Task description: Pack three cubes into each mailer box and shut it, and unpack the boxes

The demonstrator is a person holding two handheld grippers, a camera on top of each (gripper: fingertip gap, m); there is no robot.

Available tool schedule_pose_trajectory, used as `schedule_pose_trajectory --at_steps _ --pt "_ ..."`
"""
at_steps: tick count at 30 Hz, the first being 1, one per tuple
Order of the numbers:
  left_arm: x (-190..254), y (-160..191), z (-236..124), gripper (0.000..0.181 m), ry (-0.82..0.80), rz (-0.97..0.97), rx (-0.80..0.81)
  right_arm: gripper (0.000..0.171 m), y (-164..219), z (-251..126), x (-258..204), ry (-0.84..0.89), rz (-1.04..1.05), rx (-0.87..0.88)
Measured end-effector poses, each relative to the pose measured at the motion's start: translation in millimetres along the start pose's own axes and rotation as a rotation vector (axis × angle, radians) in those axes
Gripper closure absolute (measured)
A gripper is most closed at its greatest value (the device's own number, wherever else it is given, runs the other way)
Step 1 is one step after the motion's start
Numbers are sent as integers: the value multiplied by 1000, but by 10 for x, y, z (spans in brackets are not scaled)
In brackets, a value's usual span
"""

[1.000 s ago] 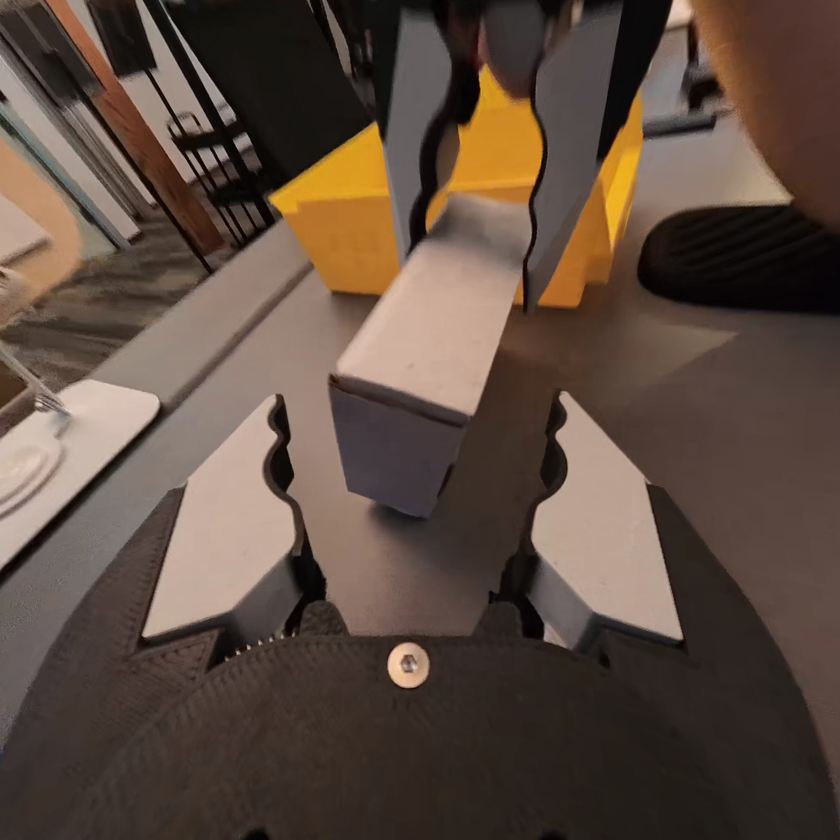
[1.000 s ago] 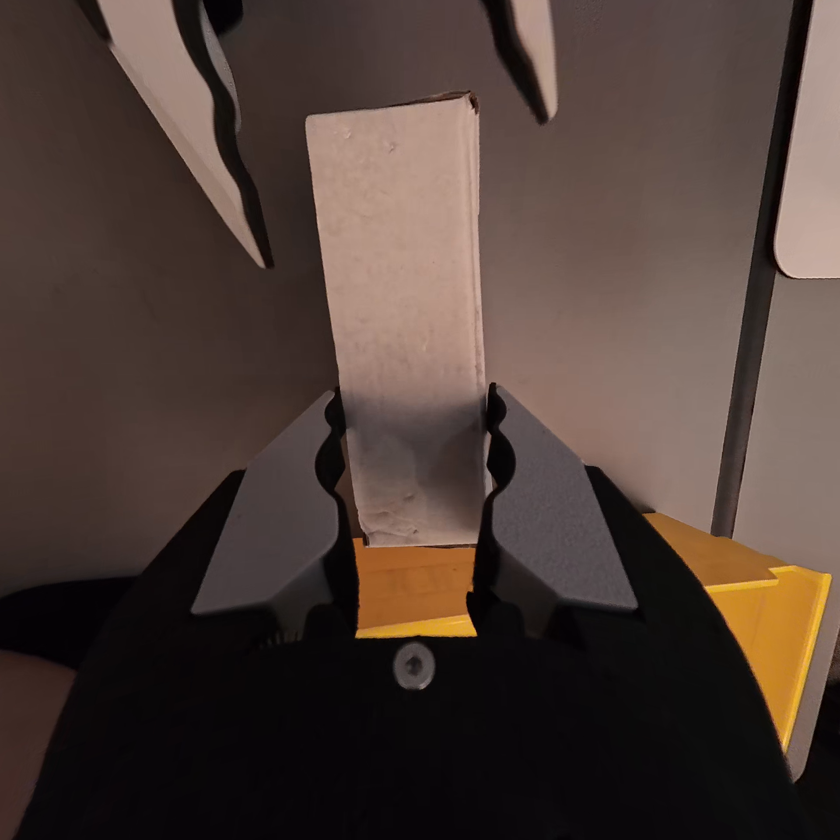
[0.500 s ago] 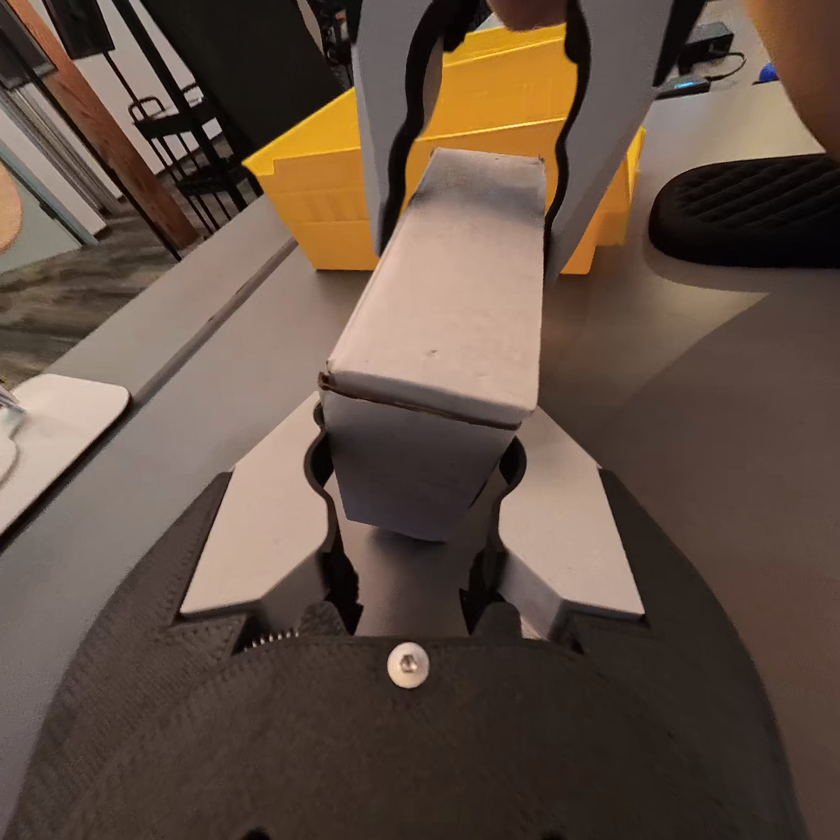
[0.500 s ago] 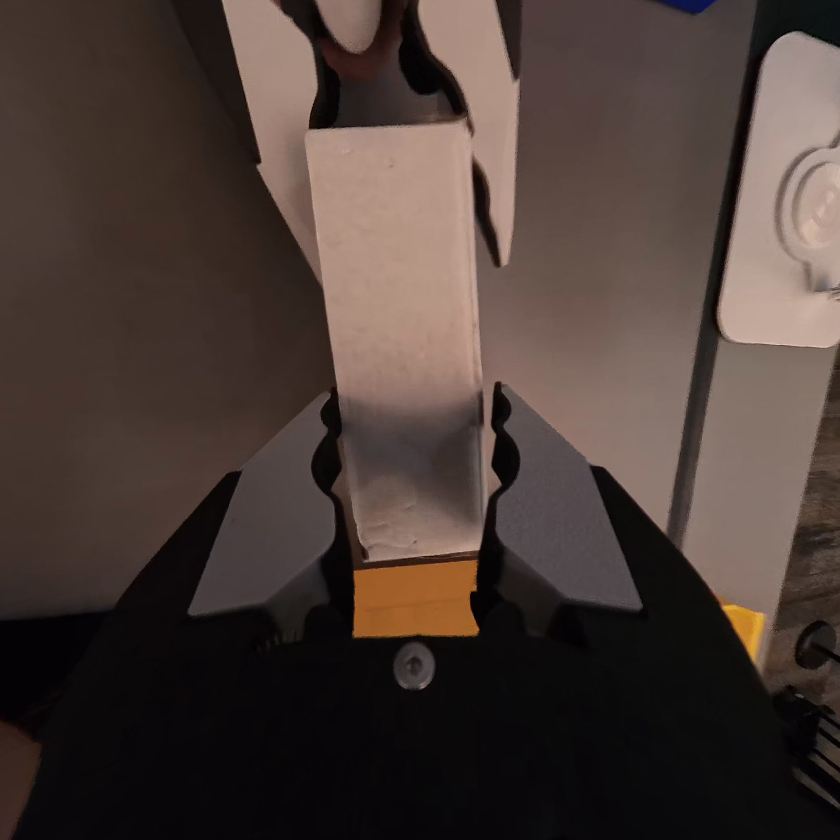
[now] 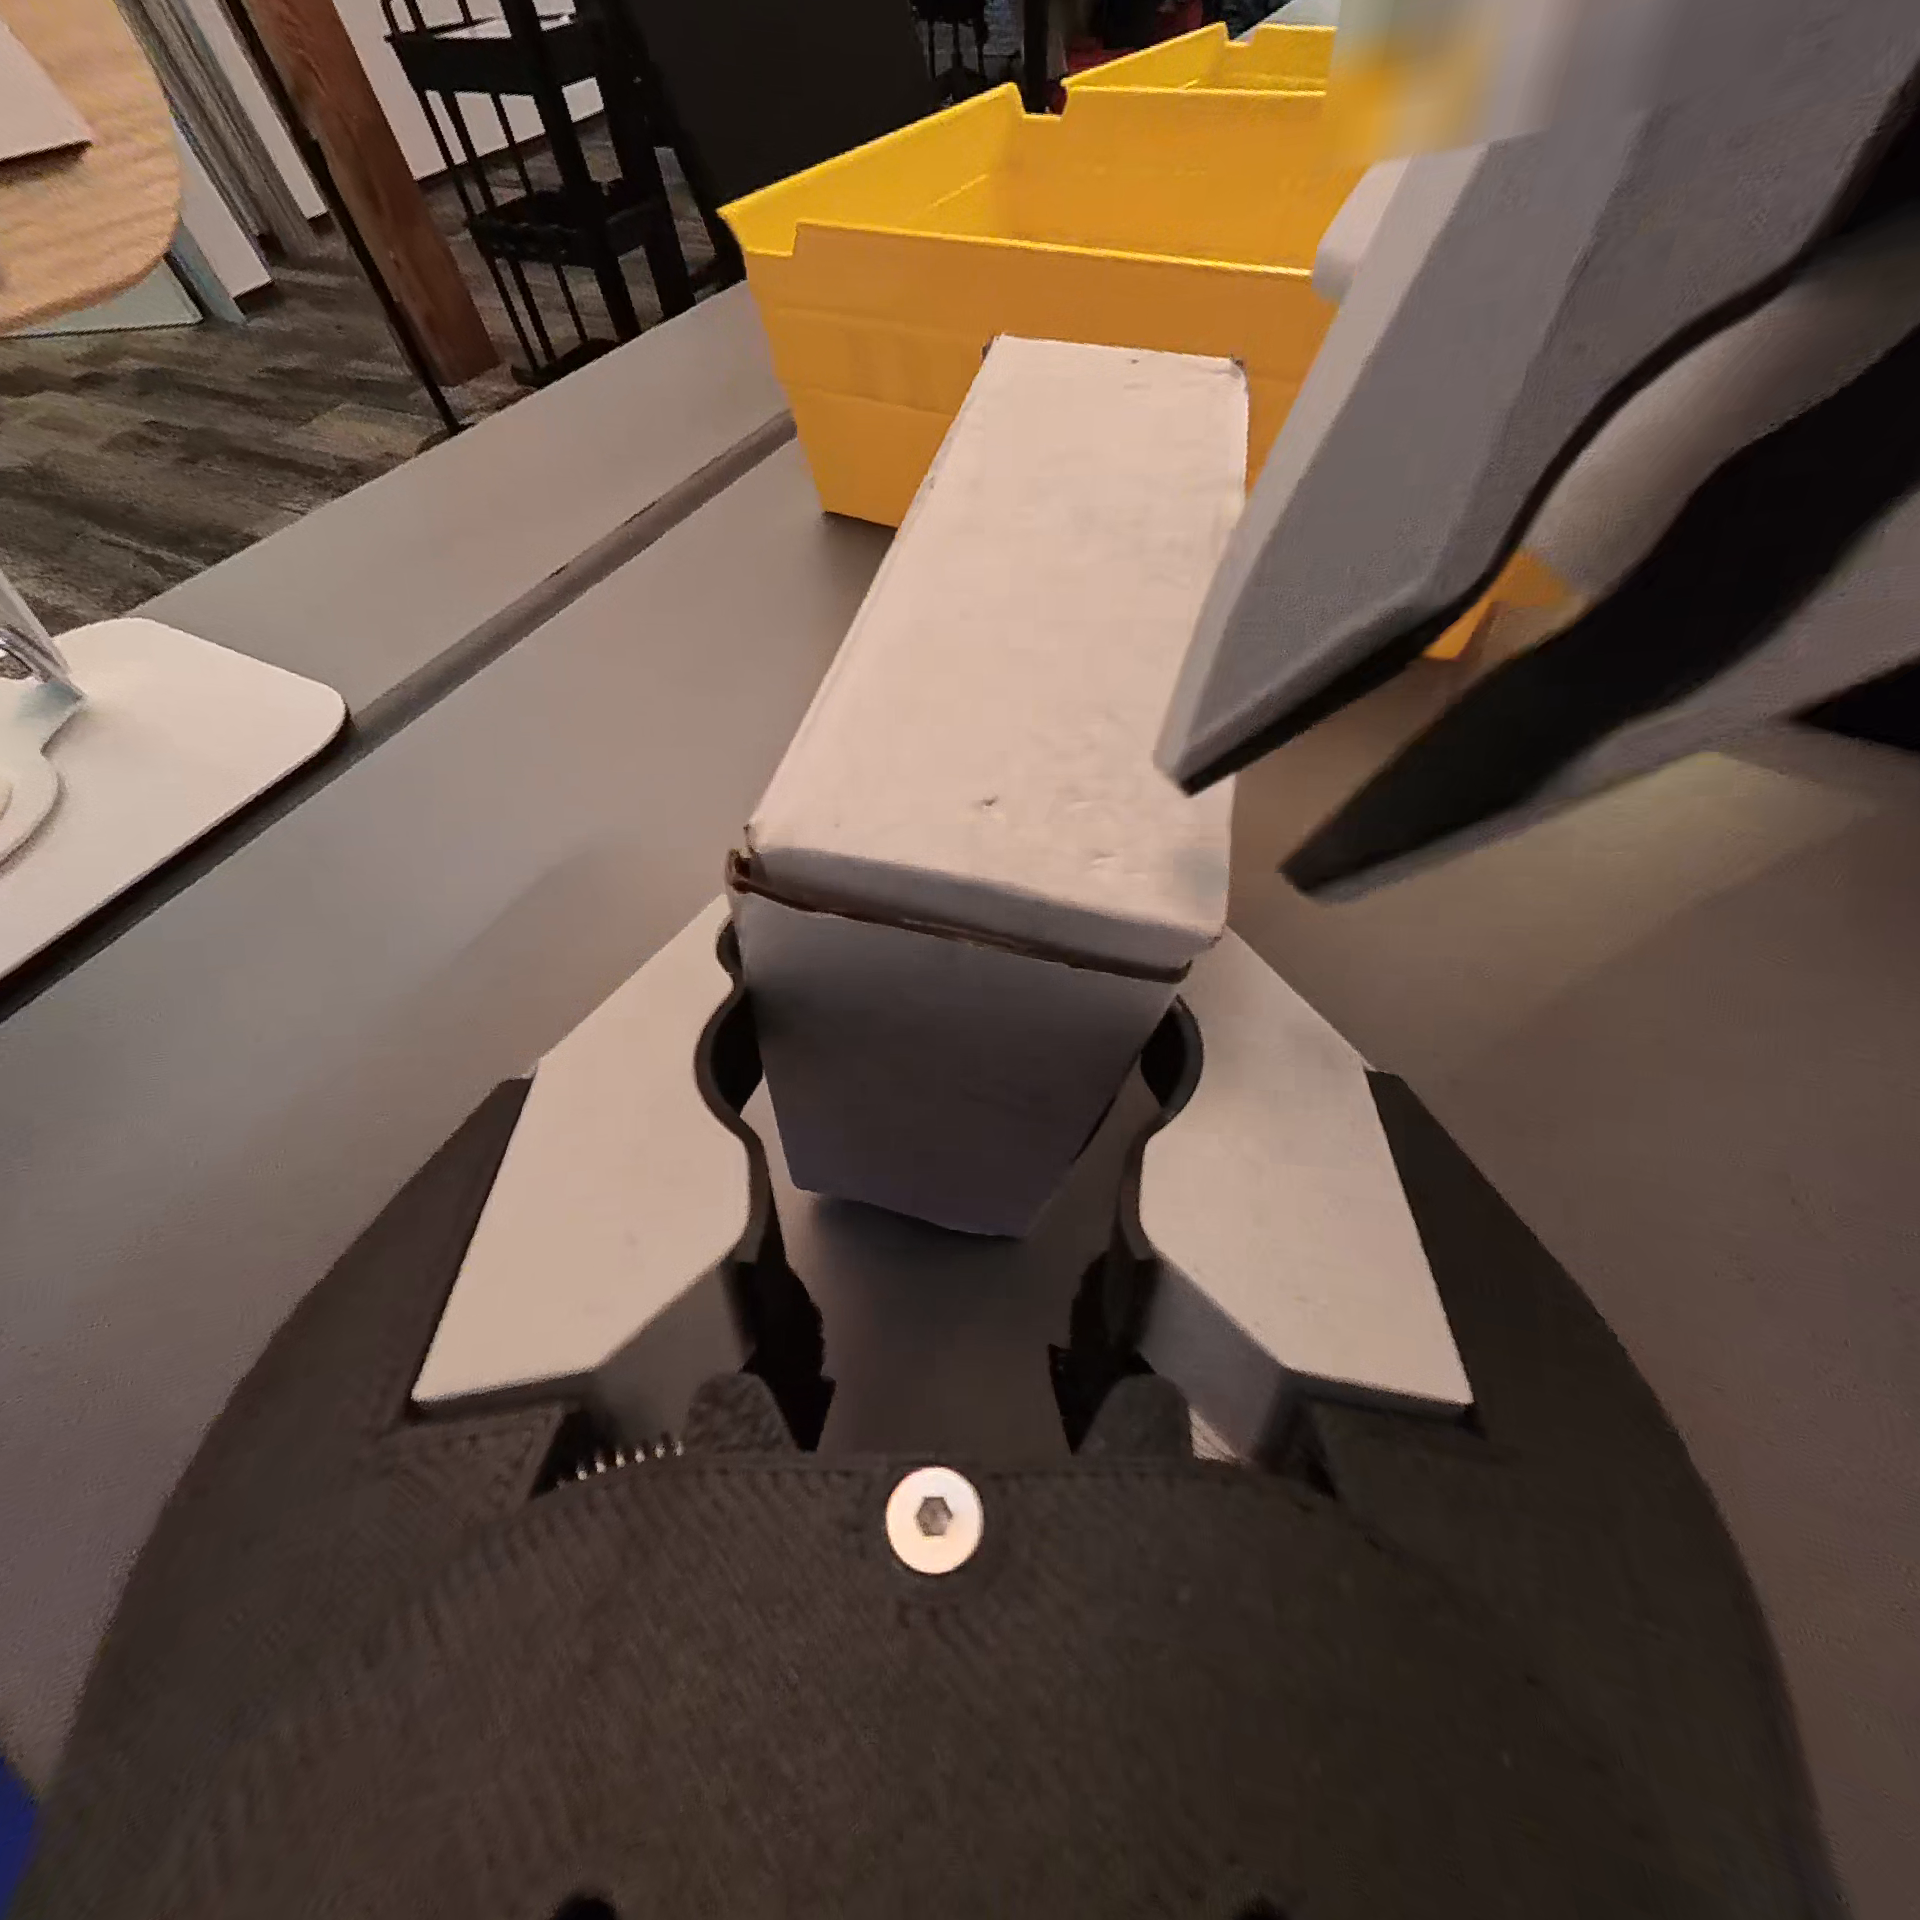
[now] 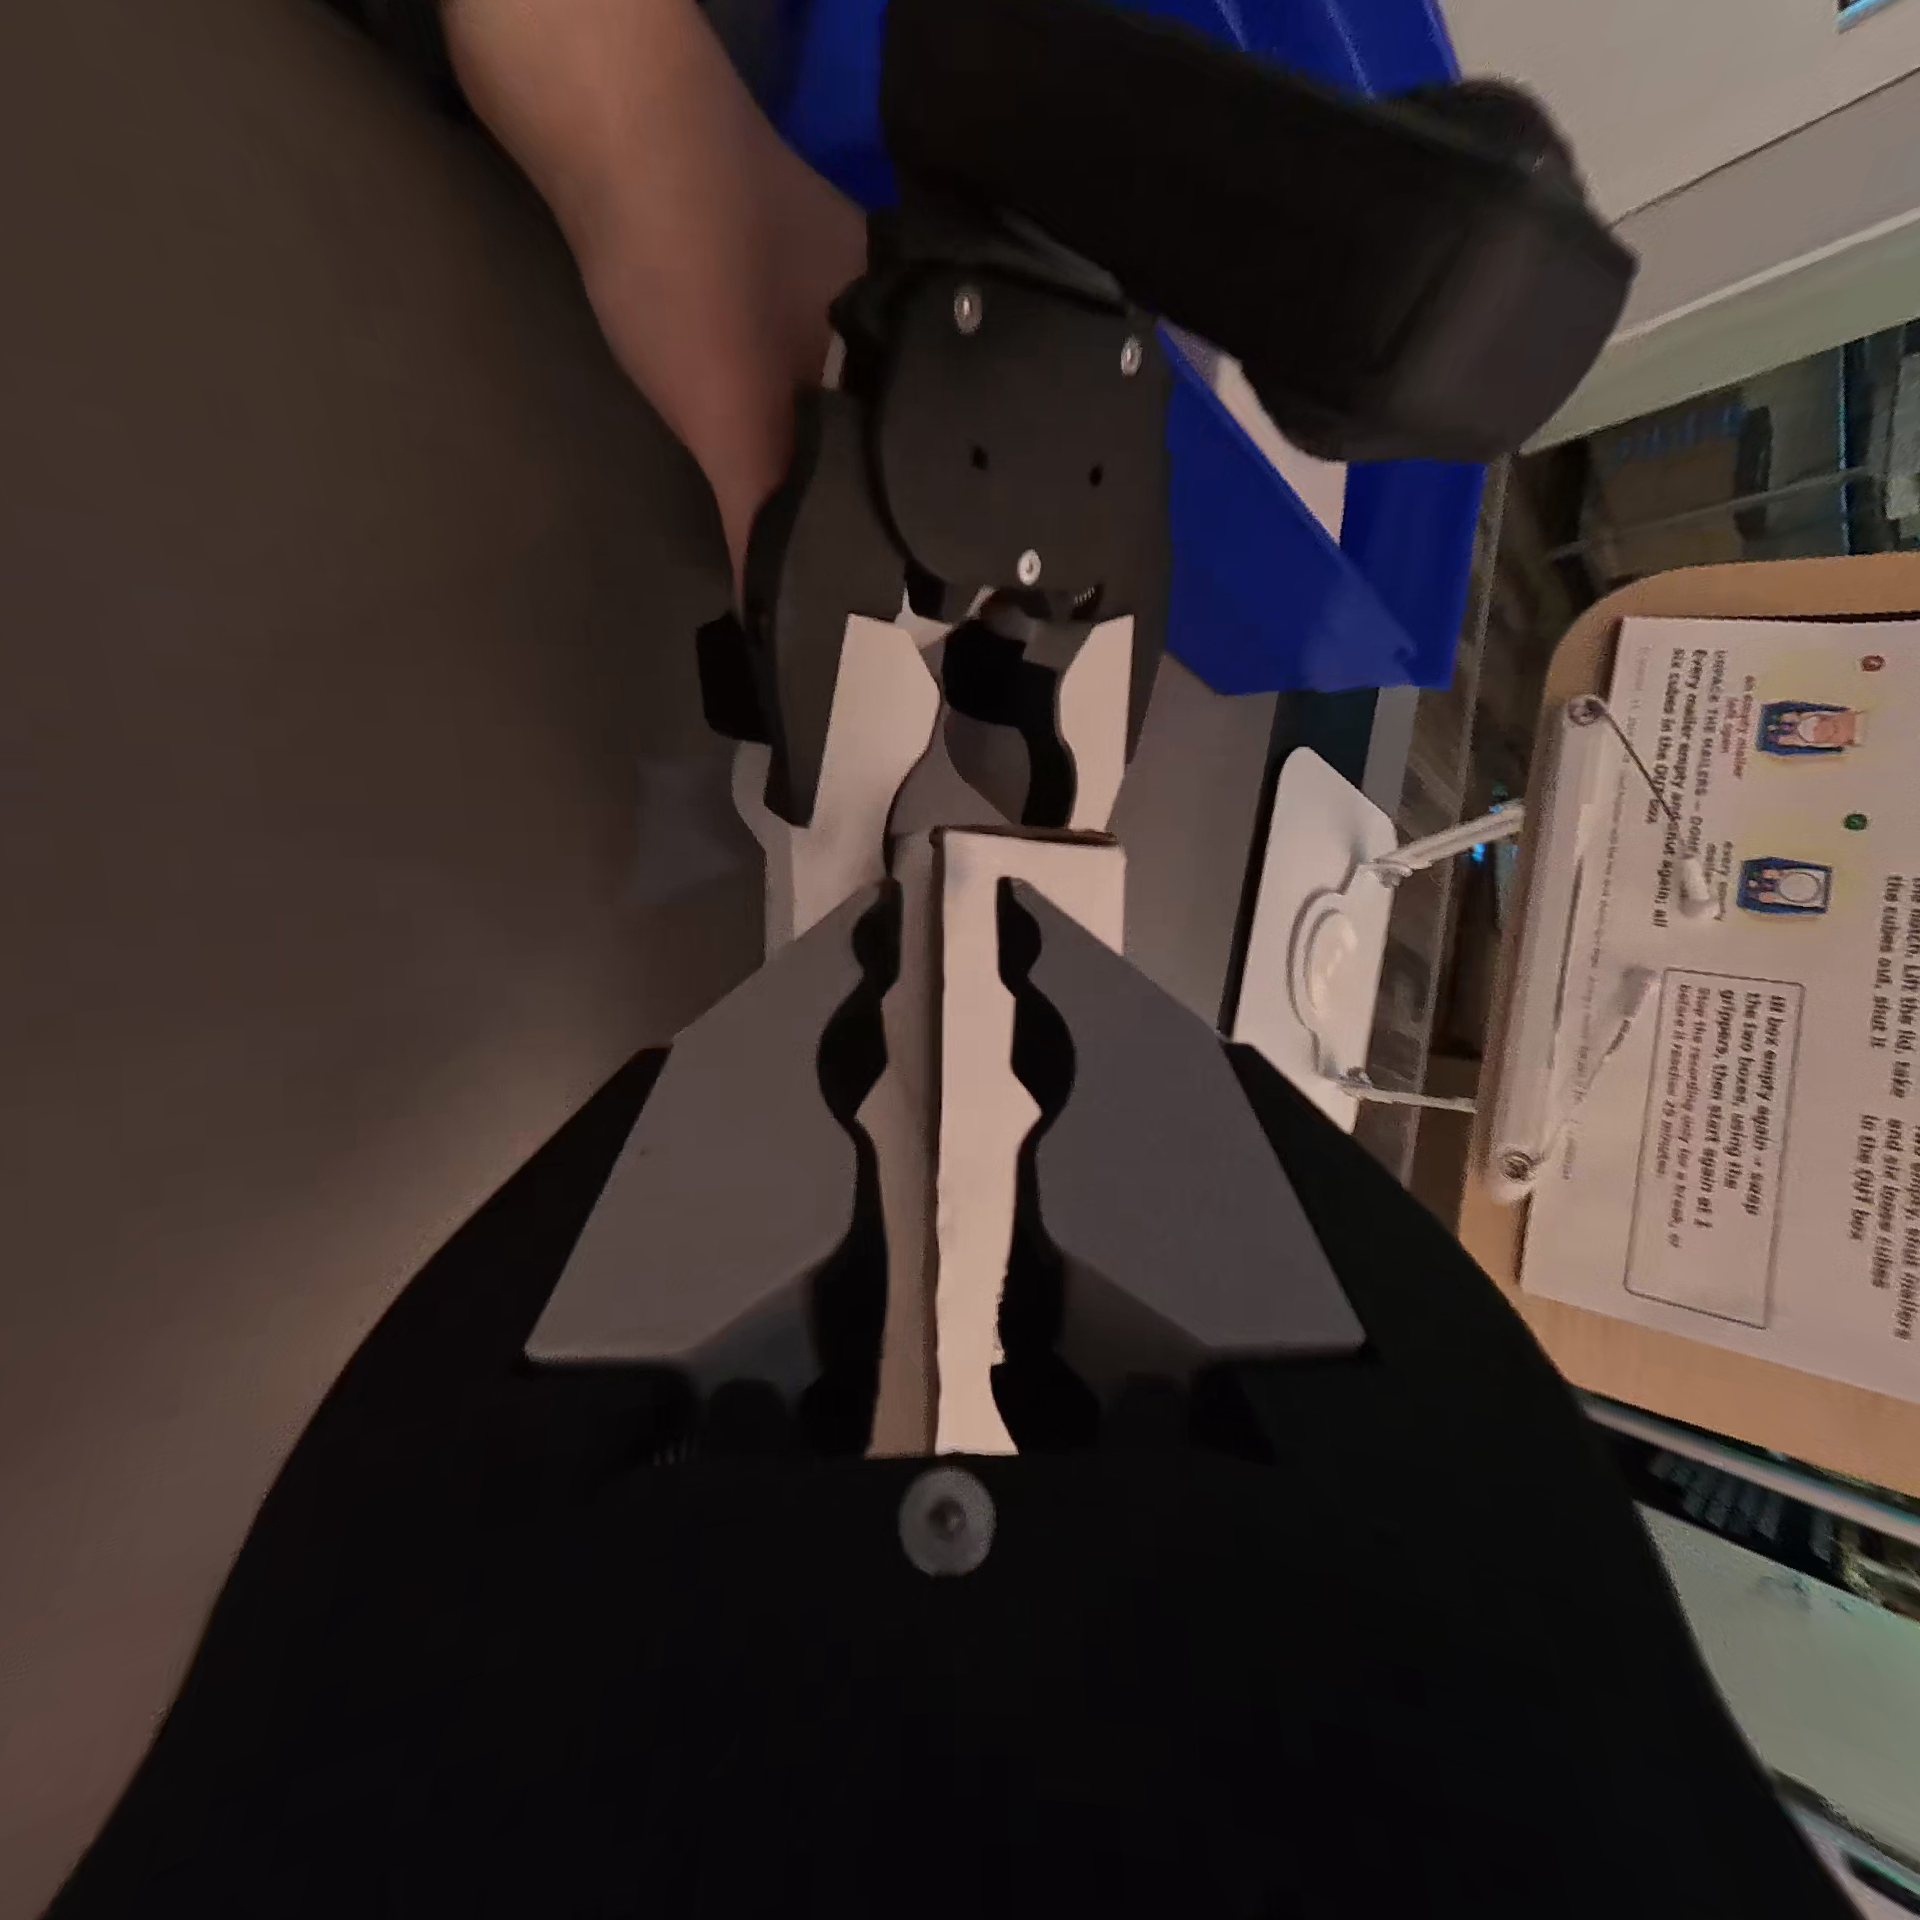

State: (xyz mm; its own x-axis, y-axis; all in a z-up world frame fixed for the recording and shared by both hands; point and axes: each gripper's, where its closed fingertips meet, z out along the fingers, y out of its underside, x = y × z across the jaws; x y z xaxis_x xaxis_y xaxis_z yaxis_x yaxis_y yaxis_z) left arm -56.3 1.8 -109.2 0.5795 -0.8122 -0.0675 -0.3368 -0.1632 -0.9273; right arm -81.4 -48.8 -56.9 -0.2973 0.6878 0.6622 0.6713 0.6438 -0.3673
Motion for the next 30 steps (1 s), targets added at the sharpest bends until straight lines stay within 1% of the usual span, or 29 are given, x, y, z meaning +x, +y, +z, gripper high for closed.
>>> schedule_pose_trajectory --at_steps 1,2,7,9,13,20,24,30 --pt "0 2 -1 108 0 1 -1 160 32 21 15 18 -15 -18" --pt "0 2 -2 108 -2 4 -2 162 41 30 23 27 -24 -22" --pt "-27 11 -2 108 5 -33 -6 163 43 45 63 55 -32 -27" --pt "-39 18 -1 108 8 -54 -10 168 48 60 62 72 -69 -35" --pt "-53 32 -2 108 21 -98 -16 169 48 75 98 105 -92 -44" --pt "-80 47 -5 109 16 -118 -23 168 62 108 123 140 -130 -34" --pt "-85 48 -4 109 5 -111 -23 169 61 98 141 160 -160 -65" --pt "-96 9 -2 110 -14 -76 -13 170 71 53 177 166 -152 -86"
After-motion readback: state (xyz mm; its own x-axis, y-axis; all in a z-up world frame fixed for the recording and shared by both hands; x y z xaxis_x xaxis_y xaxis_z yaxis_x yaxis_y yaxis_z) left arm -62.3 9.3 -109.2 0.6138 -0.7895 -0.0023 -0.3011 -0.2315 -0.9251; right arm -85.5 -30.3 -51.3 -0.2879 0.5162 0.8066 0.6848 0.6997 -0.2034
